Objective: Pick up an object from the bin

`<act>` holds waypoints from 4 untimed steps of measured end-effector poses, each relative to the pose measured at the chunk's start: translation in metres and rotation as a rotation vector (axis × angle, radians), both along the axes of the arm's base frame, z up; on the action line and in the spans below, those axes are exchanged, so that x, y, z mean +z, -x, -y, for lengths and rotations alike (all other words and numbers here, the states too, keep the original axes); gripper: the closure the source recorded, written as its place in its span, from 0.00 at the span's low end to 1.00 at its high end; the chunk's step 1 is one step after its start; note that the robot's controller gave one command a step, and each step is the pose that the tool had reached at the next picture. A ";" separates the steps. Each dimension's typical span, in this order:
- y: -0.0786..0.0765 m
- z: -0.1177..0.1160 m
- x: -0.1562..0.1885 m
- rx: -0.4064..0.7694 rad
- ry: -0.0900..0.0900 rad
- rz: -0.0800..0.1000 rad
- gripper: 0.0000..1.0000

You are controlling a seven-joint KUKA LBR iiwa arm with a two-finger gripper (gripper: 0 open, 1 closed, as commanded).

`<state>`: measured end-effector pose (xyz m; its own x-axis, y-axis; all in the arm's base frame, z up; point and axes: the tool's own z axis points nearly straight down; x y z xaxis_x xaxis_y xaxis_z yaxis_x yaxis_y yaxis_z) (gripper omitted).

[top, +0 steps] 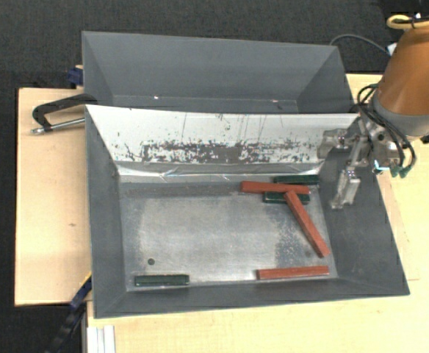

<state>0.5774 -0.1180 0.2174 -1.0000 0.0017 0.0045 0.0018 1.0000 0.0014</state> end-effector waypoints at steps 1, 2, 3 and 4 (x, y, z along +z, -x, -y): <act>-0.002 0.000 0.005 0.002 0.001 0.008 0.00; -0.009 -0.006 -0.037 -0.090 0.001 0.011 0.00; 0.022 -0.012 -0.146 -0.127 0.001 0.009 1.00; 0.022 -0.012 -0.146 -0.127 0.001 0.009 1.00</act>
Offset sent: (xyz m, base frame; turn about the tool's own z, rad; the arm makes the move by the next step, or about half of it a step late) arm 0.0228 0.0196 -0.1474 0.3074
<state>0.5556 -0.1057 0.0713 -0.9917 0.1284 -0.0048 0.1284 0.9917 0.0012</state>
